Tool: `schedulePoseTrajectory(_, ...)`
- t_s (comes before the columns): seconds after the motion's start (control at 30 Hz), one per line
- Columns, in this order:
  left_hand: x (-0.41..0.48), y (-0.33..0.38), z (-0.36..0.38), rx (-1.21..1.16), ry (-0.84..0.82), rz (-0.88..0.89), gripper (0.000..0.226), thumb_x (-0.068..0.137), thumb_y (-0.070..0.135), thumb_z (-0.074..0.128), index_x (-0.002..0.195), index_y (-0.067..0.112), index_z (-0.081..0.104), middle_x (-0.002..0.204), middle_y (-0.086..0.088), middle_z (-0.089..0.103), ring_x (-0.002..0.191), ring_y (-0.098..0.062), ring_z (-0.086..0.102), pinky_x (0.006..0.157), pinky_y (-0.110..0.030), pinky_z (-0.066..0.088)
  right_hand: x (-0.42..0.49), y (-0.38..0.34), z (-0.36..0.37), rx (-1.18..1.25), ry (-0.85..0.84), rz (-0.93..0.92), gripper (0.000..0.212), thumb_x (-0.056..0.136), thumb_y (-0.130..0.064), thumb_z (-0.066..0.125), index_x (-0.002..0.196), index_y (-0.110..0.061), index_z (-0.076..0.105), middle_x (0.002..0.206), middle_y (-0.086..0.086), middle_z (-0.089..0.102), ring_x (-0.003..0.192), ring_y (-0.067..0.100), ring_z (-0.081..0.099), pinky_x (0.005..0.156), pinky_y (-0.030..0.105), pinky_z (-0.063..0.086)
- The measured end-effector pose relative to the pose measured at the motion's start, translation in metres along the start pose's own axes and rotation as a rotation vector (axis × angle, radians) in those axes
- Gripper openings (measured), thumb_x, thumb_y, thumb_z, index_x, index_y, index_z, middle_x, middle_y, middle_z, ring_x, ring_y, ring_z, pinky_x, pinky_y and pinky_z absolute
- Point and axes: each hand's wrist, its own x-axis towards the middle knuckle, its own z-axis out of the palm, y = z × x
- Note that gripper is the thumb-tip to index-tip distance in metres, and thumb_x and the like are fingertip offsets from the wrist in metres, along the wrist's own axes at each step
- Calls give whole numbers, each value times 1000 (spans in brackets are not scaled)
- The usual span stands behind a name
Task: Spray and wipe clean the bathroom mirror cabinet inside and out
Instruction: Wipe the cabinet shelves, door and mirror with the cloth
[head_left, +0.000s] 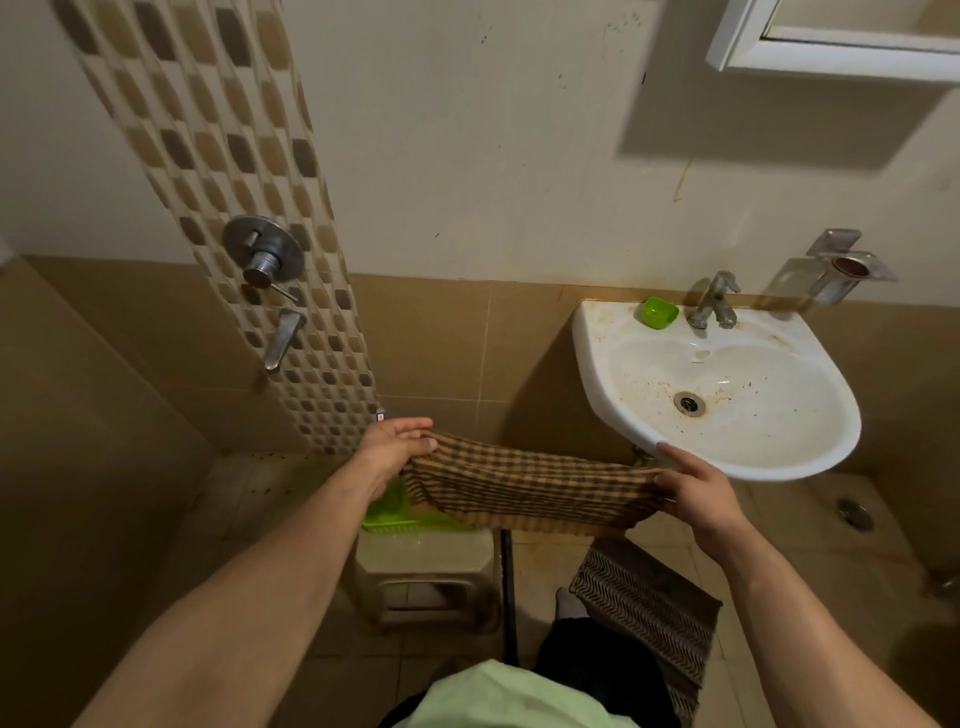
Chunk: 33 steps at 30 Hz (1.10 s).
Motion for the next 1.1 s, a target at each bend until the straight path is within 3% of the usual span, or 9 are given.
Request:
schedulePoseTrajectory(0.07,2,2,-6,55,58,88,40,81,-13,72,118,1,69,99,-15,72,77,-16,67,62,-17,57,2,3,-2,-137,-6,-58,32,96,2,60,111,-21,74,114,9,73,99,21,69,88,37,60)
schedulePoseTrajectory(0.13,4,6,-10,159,114,157,35,79,-12,75,111,3,72,104,-19,73,82,-19,68,76,-26,59,4,4,-3,-351,17,-142,24,94,-4,67,111,-18,78,100,-1,76,90,12,69,88,34,58)
schedulePoseTrajectory(0.2,5,10,-11,307,186,241,30,80,-8,76,107,5,75,99,-16,74,81,-17,65,86,-32,57,3,3,-2,-512,46,-213,18,93,-14,73,108,-23,79,90,-13,75,86,3,67,76,23,53)
schedulePoseTrajectory(0.27,4,13,-12,440,270,322,21,83,1,77,101,10,78,90,-7,74,81,-16,65,87,-31,55,-1,0,2,-559,55,-264,14,93,-21,74,95,-34,77,87,-18,73,87,1,67,67,16,45)
schedulePoseTrajectory(0.37,0,18,-12,578,369,421,9,87,14,76,93,20,79,91,3,73,87,-13,66,83,-23,49,-6,-6,7,-598,55,-335,19,95,-24,72,84,-39,73,85,-20,70,83,-2,62,64,16,43)
schedulePoseTrajectory(0.53,-1,31,-21,624,317,538,9,95,14,65,98,11,73,110,-4,67,104,-18,61,99,-33,48,-10,-24,-5,-332,-98,-357,17,96,-18,69,81,-19,77,87,-2,77,89,17,70,76,26,49)
schedulePoseTrajectory(0.7,-2,61,-24,425,289,516,15,102,18,56,89,23,61,86,2,66,83,-14,62,70,-25,47,-9,-65,-16,20,-178,-358,17,101,-21,63,94,-14,77,99,15,76,93,28,73,85,45,59)
schedulePoseTrajectory(1.0,7,49,19,435,378,323,10,96,22,63,95,17,72,92,-2,73,89,-24,69,85,-40,58,-1,-66,48,-106,84,-232,16,95,-29,71,83,-19,76,78,-1,76,85,22,74,56,29,60)
schedulePoseTrajectory(1.1,1,40,43,410,264,305,3,95,20,66,94,18,68,85,-1,71,81,-23,70,78,-45,61,-13,-49,82,-158,37,-197,16,91,-33,75,80,-21,78,73,-5,77,80,19,76,67,37,64)
